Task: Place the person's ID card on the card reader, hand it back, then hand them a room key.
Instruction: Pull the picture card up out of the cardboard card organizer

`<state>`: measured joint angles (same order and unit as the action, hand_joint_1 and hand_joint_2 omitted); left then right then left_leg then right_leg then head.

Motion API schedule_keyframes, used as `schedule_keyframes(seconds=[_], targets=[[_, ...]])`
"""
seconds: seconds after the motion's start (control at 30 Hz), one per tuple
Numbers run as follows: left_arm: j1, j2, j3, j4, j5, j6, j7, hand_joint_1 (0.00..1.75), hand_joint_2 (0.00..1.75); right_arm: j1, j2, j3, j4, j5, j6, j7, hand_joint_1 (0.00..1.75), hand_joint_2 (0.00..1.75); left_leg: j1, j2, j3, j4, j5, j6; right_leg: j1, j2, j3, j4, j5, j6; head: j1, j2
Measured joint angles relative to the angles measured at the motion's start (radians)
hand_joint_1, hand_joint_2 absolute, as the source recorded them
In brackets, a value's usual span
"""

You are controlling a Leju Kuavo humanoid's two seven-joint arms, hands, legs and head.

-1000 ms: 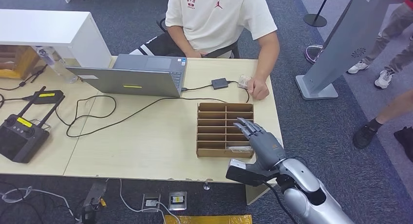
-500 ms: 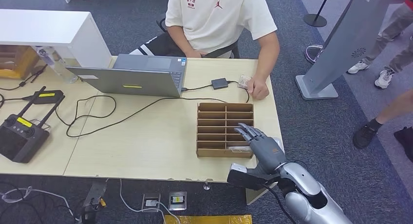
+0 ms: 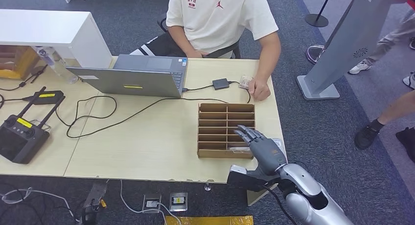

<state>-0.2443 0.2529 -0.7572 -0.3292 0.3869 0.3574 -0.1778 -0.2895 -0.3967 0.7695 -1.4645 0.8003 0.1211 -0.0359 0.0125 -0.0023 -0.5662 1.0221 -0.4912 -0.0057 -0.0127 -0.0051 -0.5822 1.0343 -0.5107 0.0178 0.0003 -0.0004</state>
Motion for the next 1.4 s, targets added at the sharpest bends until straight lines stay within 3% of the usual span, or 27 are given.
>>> schedule_keyframes(seconds=[0.8, 0.83, 0.93, 0.97, 1.4], targets=[[0.000, 0.000, 0.001, 0.000, -0.017, 0.000, 0.010, 0.00, 0.00, -0.025, 0.005, 0.020, 0.028, 0.004, 0.024, -0.002, 0.01, 1.75, 0.000, 0.000, 0.000, 0.000, 0.000, 0.000, 0.000, 0.000, 0.000, 0.000, 0.000, 0.000, 0.000, 0.000], [0.000, 0.000, 0.001, 0.000, -0.018, 0.000, 0.011, 0.00, 0.00, -0.025, 0.005, 0.020, 0.030, 0.004, 0.027, -0.001, 0.20, 1.75, 0.000, 0.000, 0.000, 0.000, 0.000, 0.000, 0.000, 0.000, 0.000, 0.000, 0.000, 0.000, 0.000, 0.000], [0.000, 0.000, 0.001, 0.000, -0.019, 0.000, 0.012, 0.00, 0.00, -0.025, 0.005, 0.020, 0.034, 0.004, 0.037, 0.004, 1.44, 1.75, 0.000, 0.000, 0.000, 0.000, 0.000, 0.000, 0.000, 0.000, 0.000, 0.000, 0.000, 0.000, 0.000, 0.000], [0.000, 0.000, 0.001, 0.000, -0.019, 0.000, 0.013, 0.00, 0.00, -0.025, 0.005, 0.020, 0.036, 0.004, 0.040, 0.006, 1.68, 1.75, 0.000, 0.000, 0.000, 0.000, 0.000, 0.000, 0.000, 0.000, 0.000, 0.000, 0.000, 0.000, 0.000, 0.000], [0.002, 0.000, 0.002, 0.000, -0.021, 0.002, 0.013, 0.00, 0.00, -0.033, 0.006, 0.020, 0.049, 0.002, 0.058, 0.018, 1.75, 1.75, 0.000, 0.000, 0.000, 0.000, 0.000, 0.000, 0.000, 0.000, 0.000, 0.000, 0.000, 0.000, 0.000, 0.000]])
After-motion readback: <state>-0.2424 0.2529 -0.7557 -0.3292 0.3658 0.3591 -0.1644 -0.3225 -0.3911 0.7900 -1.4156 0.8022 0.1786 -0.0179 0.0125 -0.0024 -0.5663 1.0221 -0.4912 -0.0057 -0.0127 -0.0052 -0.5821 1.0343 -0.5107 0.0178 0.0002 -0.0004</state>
